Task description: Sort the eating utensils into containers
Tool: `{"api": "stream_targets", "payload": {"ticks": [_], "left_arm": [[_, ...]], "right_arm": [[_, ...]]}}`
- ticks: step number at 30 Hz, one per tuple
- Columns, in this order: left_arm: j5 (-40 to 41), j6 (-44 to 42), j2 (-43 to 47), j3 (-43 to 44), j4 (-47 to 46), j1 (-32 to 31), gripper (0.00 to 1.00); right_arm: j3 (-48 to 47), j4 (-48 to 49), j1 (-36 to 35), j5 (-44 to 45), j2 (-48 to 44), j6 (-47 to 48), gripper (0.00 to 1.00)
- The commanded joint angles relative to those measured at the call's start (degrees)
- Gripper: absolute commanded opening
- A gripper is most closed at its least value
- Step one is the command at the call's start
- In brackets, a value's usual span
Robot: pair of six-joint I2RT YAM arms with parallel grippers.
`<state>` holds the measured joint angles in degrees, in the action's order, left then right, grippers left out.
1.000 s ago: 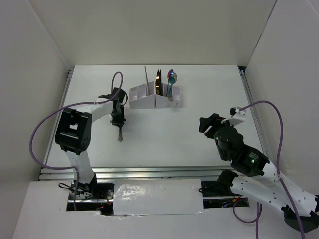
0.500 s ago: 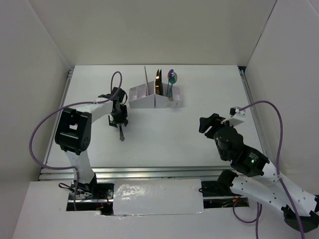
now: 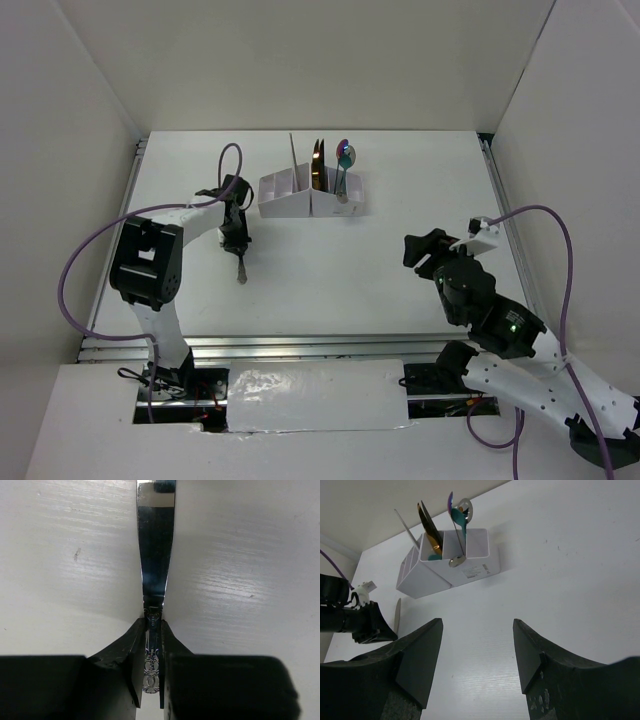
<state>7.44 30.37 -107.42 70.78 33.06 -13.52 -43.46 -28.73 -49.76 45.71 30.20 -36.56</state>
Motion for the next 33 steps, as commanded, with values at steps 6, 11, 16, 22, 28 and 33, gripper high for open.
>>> {"api": "stream_targets", "payload": {"ticks": [6, 11, 16, 22, 28, 33], "left_arm": [[5.64, 1.89, 8.96, 2.60, 2.53, 0.07, 0.00], [5.22, -1.18, 17.14, 6.99, 3.15, 0.07, 0.00], [1.45, -4.61, 22.50, 8.84, 0.62, -1.42, 0.00], [-1.11, -8.48, 23.14, 14.01, -5.10, -6.34, 0.00], [-0.68, -11.82, 13.82, 26.92, -7.83, -11.87, 0.00], [-3.83, -13.75, 6.45, 35.28, -14.49, -13.20, 0.00]], "right_arm": [[0.66, 0.43, -0.69, 2.10, -1.37, -0.71, 0.66], [0.66, 1.04, -0.78, 1.66, -1.11, -0.62, 0.66], [0.75, 1.40, -0.78, 1.48, -0.75, -0.71, 0.66], [0.05, 1.13, -0.87, 2.27, -0.49, -0.53, 0.66], [-1.10, -1.24, -0.87, 4.21, -0.93, -0.80, 0.66], [-1.97, -3.35, -1.13, 6.05, -1.10, -1.15, 0.66]]}}
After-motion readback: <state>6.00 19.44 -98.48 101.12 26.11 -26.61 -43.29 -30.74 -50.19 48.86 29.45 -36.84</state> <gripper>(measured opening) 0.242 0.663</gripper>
